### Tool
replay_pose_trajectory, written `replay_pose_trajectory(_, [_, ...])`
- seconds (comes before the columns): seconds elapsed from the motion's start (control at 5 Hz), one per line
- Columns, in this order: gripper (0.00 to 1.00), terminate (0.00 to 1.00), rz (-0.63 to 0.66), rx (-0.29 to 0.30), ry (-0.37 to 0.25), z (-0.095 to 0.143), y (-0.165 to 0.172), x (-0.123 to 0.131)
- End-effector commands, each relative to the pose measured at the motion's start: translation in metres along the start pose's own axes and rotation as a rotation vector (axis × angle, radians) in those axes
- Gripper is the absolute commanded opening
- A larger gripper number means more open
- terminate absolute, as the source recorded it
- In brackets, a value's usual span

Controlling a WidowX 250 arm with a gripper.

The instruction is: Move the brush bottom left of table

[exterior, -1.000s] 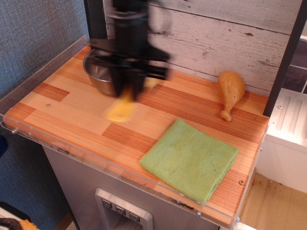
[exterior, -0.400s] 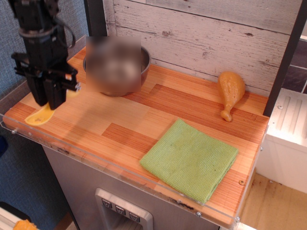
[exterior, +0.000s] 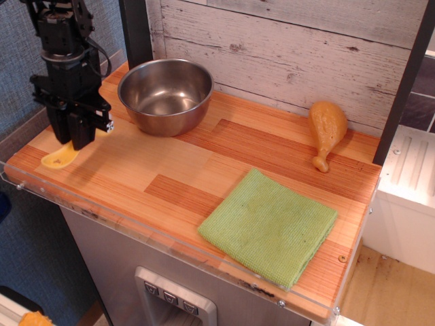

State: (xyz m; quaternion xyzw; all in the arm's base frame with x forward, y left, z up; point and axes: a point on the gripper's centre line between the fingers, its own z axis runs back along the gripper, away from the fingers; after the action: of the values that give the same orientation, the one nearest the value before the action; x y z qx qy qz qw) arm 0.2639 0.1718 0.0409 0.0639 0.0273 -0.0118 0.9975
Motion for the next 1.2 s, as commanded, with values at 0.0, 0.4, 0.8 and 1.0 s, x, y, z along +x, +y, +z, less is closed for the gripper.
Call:
replay_pose_trajectory(0.0, [0.00,0.00,-0.060,0.033,-0.010,0.002,0.013,0.016])
replay_pose_trajectory(0.4, [1.00,0.00,-0.100,0.011,-0.034,0.020,0.011,0.008])
replay_pose_trajectory(0.8, [1.00,0.00,0.031,-0.036,-0.132,0.076,-0.036,-0.012])
replay_pose_trajectory(1.0, [1.00,0.00,0.052,-0.068,-0.137,0.078,-0.050,-0.012])
